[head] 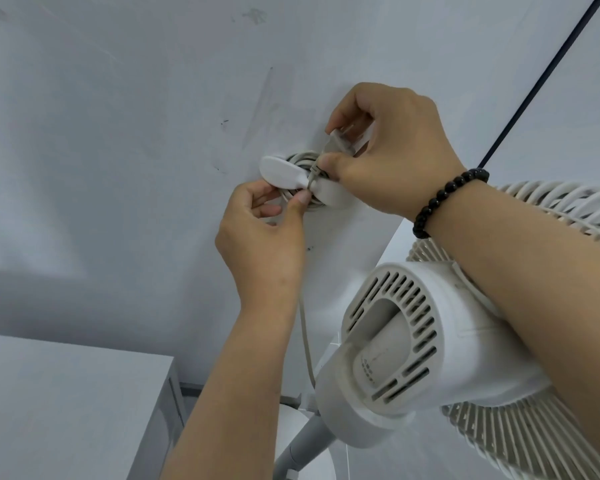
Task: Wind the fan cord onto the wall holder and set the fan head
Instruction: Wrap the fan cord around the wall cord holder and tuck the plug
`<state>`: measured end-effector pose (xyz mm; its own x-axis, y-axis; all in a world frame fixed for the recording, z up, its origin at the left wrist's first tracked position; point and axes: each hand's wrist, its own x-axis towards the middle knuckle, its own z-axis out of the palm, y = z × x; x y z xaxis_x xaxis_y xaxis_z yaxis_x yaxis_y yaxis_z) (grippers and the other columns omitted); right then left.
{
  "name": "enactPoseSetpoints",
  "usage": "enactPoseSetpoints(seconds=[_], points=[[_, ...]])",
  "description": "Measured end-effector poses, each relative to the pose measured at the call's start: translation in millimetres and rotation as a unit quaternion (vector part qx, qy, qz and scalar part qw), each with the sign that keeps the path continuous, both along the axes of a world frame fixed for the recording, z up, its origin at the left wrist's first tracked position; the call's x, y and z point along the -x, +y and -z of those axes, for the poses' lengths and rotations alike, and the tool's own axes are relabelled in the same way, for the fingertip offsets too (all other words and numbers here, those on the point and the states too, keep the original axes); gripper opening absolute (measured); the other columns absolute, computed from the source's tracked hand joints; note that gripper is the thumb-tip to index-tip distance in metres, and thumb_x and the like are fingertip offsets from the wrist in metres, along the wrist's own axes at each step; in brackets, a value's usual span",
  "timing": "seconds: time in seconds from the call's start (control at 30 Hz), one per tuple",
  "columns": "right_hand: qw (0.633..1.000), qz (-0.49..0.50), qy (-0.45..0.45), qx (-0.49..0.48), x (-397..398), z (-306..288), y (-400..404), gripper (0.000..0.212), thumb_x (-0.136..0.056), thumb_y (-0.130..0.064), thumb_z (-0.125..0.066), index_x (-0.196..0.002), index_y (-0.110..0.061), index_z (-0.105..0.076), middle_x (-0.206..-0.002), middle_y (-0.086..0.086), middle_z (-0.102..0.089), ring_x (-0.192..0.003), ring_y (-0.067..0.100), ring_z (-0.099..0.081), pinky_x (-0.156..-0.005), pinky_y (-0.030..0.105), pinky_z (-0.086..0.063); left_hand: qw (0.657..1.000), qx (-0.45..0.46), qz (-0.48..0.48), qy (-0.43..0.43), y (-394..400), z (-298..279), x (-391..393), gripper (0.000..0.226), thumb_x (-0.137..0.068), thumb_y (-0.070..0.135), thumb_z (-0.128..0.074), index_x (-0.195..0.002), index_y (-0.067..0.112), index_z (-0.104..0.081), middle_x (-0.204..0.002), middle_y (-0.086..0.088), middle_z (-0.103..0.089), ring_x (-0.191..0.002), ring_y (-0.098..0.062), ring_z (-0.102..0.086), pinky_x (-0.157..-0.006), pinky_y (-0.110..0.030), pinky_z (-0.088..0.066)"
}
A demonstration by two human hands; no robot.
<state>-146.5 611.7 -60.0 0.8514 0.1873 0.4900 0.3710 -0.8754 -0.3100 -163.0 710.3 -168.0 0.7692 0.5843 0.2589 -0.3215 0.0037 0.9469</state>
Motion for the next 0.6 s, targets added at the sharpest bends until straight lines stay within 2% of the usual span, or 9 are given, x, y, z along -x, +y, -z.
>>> enactPoseSetpoints(seconds=[0.17, 0.43, 0.6], points=[[1.0, -0.004, -0.006, 0.002, -1.2, 1.3, -0.7, 0.022, -0.072, -0.026, -0.075, -0.087, -0.026, -0.059, -0.086, -0.011, -0.061, -0.062, -0.006, -0.05, -0.065, 0.011, -0.043, 1.0, 0.006, 0.005, 0.005, 2.5, 1.5, -2.7, 0.029, -0.069, 0.026, -0.084, -0.09, 0.028, -0.064, -0.081, 0.01, -0.067, -0.079, -0.01, -0.067, -0.078, -0.031, -0.058], [1.0, -0.009, -0.008, -0.002, -0.9, 0.4, -2.2, 0.021, -0.072, -0.025, -0.076, -0.089, -0.024, -0.062, -0.085, -0.012, -0.061, -0.062, -0.006, -0.051, -0.066, 0.011, -0.045, 1.0, 0.005, -0.024, 0.001, 2.6, 2.5, 0.4, 0.027, -0.064, 0.034, -0.086, -0.078, 0.043, -0.065, -0.074, 0.015, -0.071, -0.073, -0.007, -0.069, -0.075, -0.033, -0.059], [1.0, -0.009, -0.007, -0.002, 0.9, 0.1, -2.2, 0.022, -0.072, -0.025, -0.076, -0.089, -0.024, -0.063, -0.085, -0.011, -0.063, -0.064, -0.003, -0.054, -0.068, 0.015, -0.049, 0.999, 0.042, -0.013, -0.006, 4.6, 4.6, -4.8, 0.027, -0.062, 0.025, -0.089, -0.077, 0.034, -0.068, -0.074, 0.01, -0.073, -0.071, -0.009, -0.071, -0.075, -0.033, -0.06]])
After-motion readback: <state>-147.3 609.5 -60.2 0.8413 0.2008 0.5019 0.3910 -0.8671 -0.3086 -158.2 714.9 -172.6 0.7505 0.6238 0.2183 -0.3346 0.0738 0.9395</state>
